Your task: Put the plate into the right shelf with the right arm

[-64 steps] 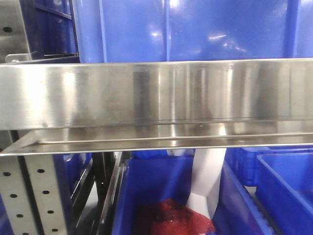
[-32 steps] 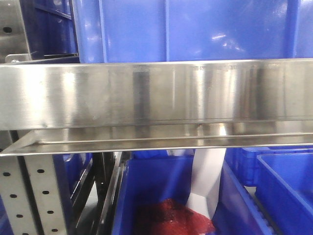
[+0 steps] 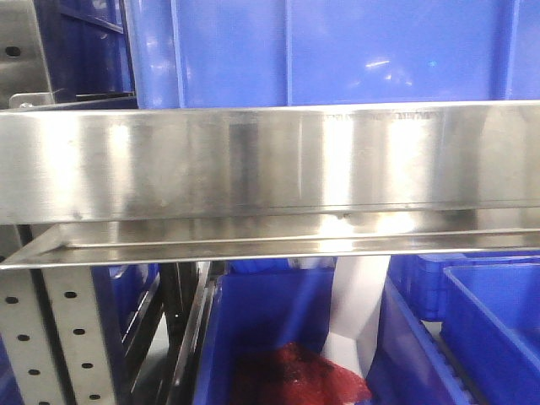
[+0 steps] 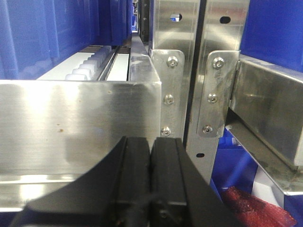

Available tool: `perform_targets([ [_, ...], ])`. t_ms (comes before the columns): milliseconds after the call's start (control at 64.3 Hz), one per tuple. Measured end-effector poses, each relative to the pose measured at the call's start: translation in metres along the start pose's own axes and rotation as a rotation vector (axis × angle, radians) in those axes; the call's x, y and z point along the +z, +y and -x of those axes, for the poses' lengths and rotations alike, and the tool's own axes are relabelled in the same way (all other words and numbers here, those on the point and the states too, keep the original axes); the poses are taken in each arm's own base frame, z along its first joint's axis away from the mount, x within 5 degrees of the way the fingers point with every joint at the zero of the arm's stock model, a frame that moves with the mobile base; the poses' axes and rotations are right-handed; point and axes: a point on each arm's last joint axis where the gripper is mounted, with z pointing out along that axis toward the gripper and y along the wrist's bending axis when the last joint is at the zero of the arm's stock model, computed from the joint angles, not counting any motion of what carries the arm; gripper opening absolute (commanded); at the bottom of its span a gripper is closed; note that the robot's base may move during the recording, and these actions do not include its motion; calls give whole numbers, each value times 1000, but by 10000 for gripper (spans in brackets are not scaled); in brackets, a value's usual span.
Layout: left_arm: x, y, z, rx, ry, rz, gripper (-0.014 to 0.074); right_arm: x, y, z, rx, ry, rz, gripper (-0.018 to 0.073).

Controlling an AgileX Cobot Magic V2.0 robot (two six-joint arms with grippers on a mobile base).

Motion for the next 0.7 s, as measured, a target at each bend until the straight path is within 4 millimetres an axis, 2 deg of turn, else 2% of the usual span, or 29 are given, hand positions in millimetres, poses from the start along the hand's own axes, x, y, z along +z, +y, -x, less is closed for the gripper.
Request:
perform_targets([
  [187, 0, 0, 0, 0, 0, 0, -47, -9, 1, -12, -40, 136, 2, 56],
  [327, 0, 0, 0, 0, 0, 0, -47, -15, -3, -30, -13, 221, -32, 56],
  [700, 0, 0, 0, 0, 0, 0, -47, -23, -9, -71, 2, 268, -89, 56],
])
